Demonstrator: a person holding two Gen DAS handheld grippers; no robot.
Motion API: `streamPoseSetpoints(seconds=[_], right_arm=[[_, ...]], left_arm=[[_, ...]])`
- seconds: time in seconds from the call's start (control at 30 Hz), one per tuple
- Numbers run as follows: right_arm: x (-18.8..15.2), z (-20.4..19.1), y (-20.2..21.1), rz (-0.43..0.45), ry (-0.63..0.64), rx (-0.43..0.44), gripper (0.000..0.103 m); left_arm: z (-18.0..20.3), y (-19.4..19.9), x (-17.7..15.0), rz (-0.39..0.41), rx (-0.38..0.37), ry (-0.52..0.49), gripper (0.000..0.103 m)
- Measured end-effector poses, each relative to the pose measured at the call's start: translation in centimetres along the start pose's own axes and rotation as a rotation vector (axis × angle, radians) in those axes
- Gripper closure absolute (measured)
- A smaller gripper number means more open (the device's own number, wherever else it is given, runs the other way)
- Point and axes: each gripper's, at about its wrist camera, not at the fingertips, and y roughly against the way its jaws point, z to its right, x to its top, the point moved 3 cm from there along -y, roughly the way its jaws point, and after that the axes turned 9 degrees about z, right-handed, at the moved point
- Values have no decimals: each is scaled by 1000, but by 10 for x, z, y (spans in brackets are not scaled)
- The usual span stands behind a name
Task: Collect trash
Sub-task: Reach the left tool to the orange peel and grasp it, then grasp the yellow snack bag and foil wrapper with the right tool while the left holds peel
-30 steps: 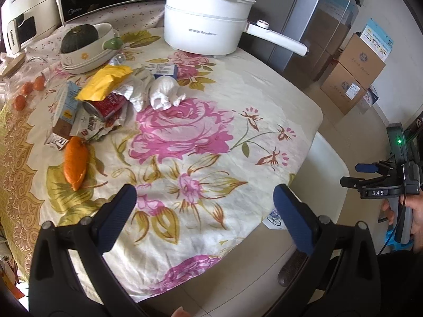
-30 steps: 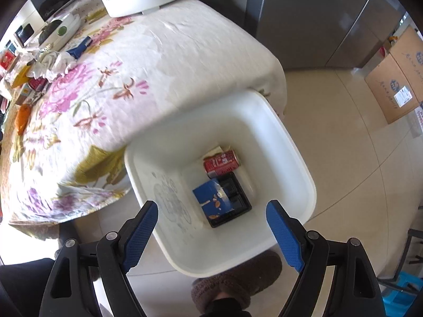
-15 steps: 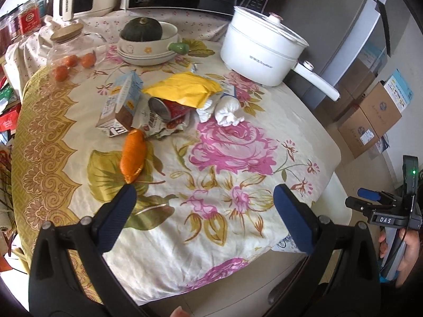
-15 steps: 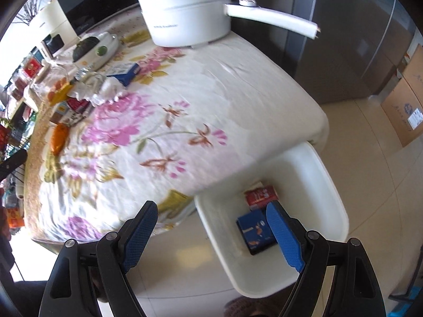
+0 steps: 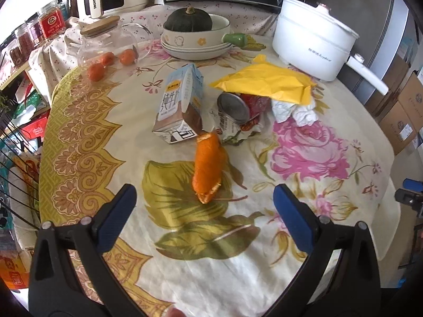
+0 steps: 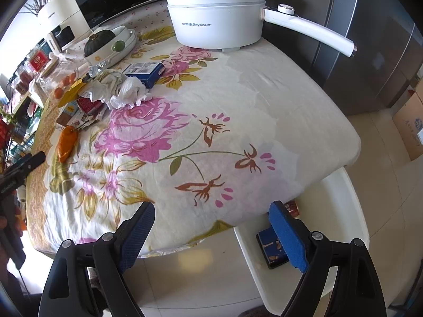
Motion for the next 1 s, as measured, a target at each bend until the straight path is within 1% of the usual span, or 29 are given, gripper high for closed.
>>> streamPoseSetpoints(seconds=[0.03, 0.07, 0.1, 0.17, 0.23, 0.3, 0.43, 0.47, 0.5, 0.53, 0.57, 0.6, 0.67, 0.73, 0.87, 1.0], right_arm=[[0, 0, -2, -4, -3, 0, 13], [0, 0, -2, -6, -3, -1, 13], [0, 1, -4, -9, 0, -3, 13], [1, 0, -7, -15, 11, -10, 13], [1, 0, -10, -19, 22, -18, 13], [1, 0, -13, -23, 36, -31, 13], [-2, 1, -19, -38, 61, -51, 13], [-2, 2, -19, -40, 62, -53, 13], [-3, 3, -20, -40, 61, -57, 13], [-3, 4, -19, -40, 61, -61, 13], [-3, 5, -19, -38, 62, -66, 13], [-3, 6, -19, -35, 63, -69, 13], [-3, 6, -18, -27, 73, -76, 13], [-4, 5, -18, -22, 85, -82, 13], [-4, -2, -19, -12, 114, -89, 13], [-2, -18, -17, -3, 146, -62, 13]], left_arm=[[-5, -7, 0, -7, 24, 18, 0], [-8, -11, -1, -12, 29, 45, 2], [-12, -17, -2, -19, 18, 83, 3], [-16, -26, -2, -30, -1, 128, 11], [-12, -35, -3, -42, -11, 137, 14], [-5, -43, -4, -60, -22, 128, 20], [7, -54, -6, -69, -13, 99, 30], [8, -56, -6, -72, -12, 95, 38], [9, -58, -6, -75, -12, 90, 42], [10, -58, -6, -61, -3, 79, 45], [10, -58, -6, -58, -12, 78, 53], [11, -57, -5, -55, -18, 80, 57], [11, -56, -4, -60, -47, 95, 76], [14, -55, -3, -67, -67, 104, 77], [20, -45, -4, -82, -89, 84, 79], [19, -25, -2, -85, -117, 115, 79]])
